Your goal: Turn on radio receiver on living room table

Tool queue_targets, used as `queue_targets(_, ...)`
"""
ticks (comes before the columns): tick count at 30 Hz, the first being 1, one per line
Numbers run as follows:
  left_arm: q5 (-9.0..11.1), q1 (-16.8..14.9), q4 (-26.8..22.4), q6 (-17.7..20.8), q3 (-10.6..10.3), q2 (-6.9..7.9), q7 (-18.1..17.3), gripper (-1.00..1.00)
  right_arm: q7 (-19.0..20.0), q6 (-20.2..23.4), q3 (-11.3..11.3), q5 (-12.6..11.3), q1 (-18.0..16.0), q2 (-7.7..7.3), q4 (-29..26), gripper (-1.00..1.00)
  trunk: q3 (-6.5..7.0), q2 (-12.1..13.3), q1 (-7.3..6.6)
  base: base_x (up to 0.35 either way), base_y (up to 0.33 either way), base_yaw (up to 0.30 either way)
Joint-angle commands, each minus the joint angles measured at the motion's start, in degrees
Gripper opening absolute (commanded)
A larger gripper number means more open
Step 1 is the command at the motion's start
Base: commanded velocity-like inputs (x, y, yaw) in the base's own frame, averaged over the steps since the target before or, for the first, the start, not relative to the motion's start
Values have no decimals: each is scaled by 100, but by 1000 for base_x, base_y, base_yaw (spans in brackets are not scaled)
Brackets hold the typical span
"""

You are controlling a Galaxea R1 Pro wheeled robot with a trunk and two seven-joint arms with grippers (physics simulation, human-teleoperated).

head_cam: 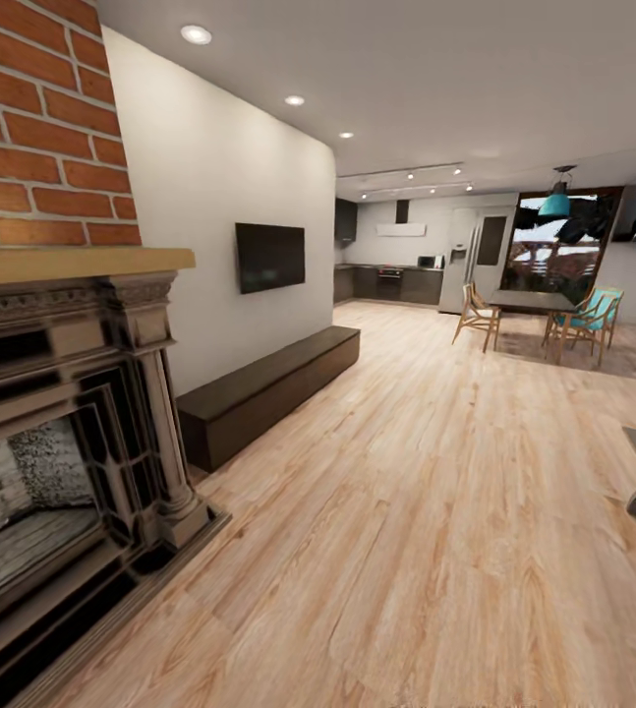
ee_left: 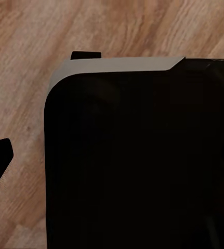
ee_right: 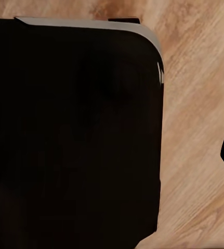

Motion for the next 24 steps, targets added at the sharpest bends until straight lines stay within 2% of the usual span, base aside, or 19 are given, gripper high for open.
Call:
queue_targets(1, -2, 0, 0, -3, 0, 0, -1, 100, 0, 0, 0, -1, 0, 0, 0, 100, 4, 0, 0, 0, 0, -260)
queue_targets(24, -9, 0, -10, -8, 0, -9, -3, 100, 0, 0, 0, 9, 0, 0, 0, 100, 85, 0, 0, 0, 0, -260)
